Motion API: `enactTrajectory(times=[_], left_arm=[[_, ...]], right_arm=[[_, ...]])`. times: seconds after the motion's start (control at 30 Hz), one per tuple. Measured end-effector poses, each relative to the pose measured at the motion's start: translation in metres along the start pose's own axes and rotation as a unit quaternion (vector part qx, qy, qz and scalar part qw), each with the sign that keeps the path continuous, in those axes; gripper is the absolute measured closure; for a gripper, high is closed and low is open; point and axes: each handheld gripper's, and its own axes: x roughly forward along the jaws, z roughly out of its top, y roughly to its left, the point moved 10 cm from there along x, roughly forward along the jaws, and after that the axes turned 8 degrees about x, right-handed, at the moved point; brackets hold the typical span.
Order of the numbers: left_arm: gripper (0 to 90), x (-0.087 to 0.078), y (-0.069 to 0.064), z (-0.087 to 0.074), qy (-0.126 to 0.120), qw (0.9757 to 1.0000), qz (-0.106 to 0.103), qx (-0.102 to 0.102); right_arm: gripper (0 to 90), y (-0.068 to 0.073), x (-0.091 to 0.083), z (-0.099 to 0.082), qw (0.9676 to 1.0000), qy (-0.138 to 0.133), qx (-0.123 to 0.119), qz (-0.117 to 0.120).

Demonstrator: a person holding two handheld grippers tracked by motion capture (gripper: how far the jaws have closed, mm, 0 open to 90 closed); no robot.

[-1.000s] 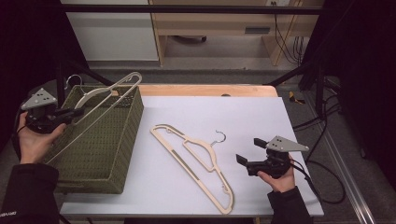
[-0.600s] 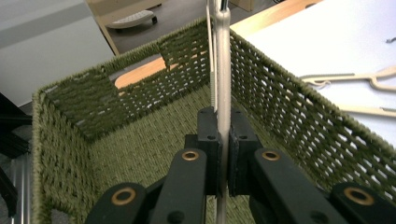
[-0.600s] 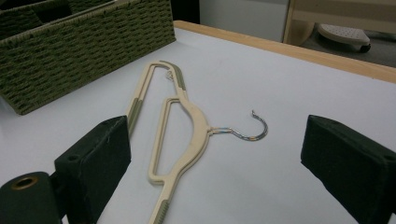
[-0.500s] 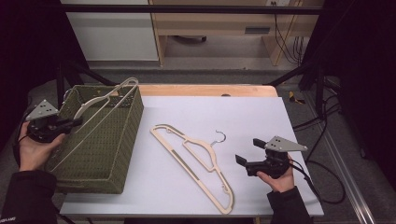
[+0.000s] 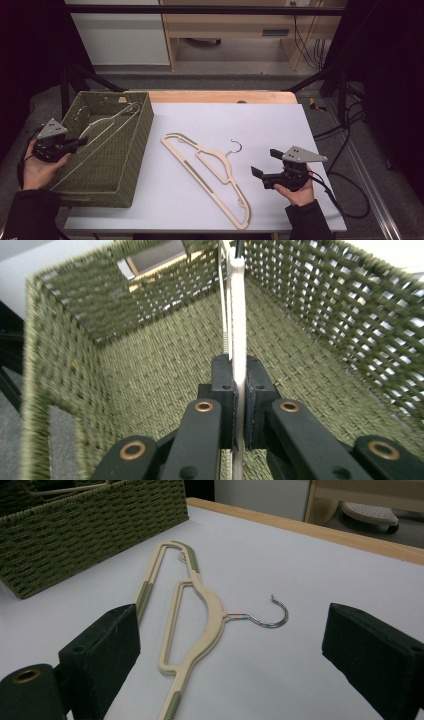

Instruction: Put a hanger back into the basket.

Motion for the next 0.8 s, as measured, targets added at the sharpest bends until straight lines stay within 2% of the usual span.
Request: enactTrajectory(times=[0.07,0.17,0.23,0.3,0.33,0.4,0.47,0.5,0.6,0.7,0.73,0.77,0.8], left_arm=[[85.8,0.01,-0.008,-0.01,0.017,0.9998,-0.002,0.008],[85.8,0.014,-0.013,-0.015,0.031,0.9993,-0.005,0.019],[85.5,0.014,-0.017,-0.015,0.034,0.9991,-0.016,0.02],[84.8,0.015,-0.022,-0.016,0.046,0.9982,-0.026,0.028],[83.8,0.016,-0.028,-0.017,0.05,0.9974,-0.04,0.032],[82.5,0.018,-0.035,-0.018,0.057,0.9964,-0.048,0.04],[79.2,0.022,-0.048,-0.02,0.075,0.9931,-0.074,0.051],[78.5,0.022,-0.048,-0.02,0.075,0.9931,-0.074,0.051],[77.3,0.027,-0.058,-0.024,0.101,0.9885,-0.084,0.076],[75.8,0.031,-0.064,-0.029,0.129,0.9828,-0.085,0.101],[75.3,0.034,-0.068,-0.032,0.144,0.9793,-0.087,0.113],[75.2,0.034,-0.068,-0.032,0.144,0.9793,-0.087,0.113],[75.1,0.035,-0.069,-0.035,0.156,0.9763,-0.087,0.122]], right_arm=[[9.2,0.0,0.0,0.0,1.0,0.002,0.0,0.0],[9.3,0.0,0.0,0.0,1.0,0.001,0.0,0.0],[9.3,0.0,0.0,0.0,1.0,0.001,0.0,0.0],[9.3,0.001,0.0,0.0,1.0,0.001,-0.001,0.0],[9.3,0.001,0.0,0.0,1.0,0.001,0.0,0.001],[9.3,0.001,0.0,0.0,1.0,0.0,-0.001,0.002],[9.4,0.001,0.0,-0.001,1.0,0.001,0.0,0.002],[9.4,0.001,0.0,-0.001,1.0,0.001,0.0,0.002],[9.4,0.002,0.002,-0.002,1.0,0.003,0.001,0.003],[9.4,0.002,0.002,-0.002,1.0,0.004,0.001,0.004],[9.4,0.002,0.002,-0.002,1.0,0.004,0.001,0.004],[9.4,0.002,0.001,-0.002,1.0,0.003,0.001,0.004],[9.4,0.002,0.001,-0.002,1.0,0.003,0.001,0.004]])
